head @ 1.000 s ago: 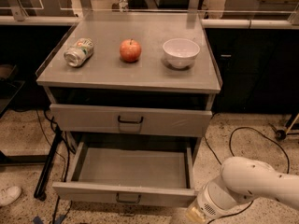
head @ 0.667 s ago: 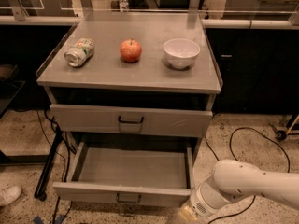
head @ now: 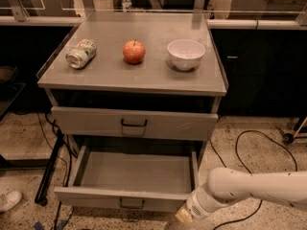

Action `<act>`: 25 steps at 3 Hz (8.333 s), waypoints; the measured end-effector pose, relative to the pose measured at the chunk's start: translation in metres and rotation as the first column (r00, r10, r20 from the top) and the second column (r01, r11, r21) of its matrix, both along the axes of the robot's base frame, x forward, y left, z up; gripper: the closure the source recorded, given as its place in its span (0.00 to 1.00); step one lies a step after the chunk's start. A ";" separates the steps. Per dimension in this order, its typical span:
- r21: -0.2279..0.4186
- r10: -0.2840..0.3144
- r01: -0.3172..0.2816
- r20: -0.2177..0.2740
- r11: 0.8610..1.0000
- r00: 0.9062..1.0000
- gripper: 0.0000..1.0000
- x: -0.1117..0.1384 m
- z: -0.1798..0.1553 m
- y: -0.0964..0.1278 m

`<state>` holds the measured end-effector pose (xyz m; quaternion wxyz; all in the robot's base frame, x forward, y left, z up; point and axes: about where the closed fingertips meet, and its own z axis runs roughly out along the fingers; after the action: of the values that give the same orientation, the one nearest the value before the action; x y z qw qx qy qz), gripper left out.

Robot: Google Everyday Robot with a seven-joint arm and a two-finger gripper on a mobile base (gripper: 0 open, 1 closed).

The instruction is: Close middle drawer

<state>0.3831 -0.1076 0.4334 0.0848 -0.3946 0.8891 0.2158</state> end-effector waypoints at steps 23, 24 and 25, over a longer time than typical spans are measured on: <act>-0.045 0.034 -0.026 0.193 0.999 0.981 0.00 0.121 -0.013 0.020; -0.045 0.034 -0.026 0.193 0.999 0.981 0.00 0.121 -0.013 0.020; -0.045 0.034 -0.026 0.193 0.999 0.981 0.12 0.121 -0.013 0.020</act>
Offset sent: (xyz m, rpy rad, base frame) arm 0.0410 0.0026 0.0061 -0.0009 -0.0669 0.0127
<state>0.5042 -0.0878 0.4208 0.1593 -0.4288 0.8750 0.1586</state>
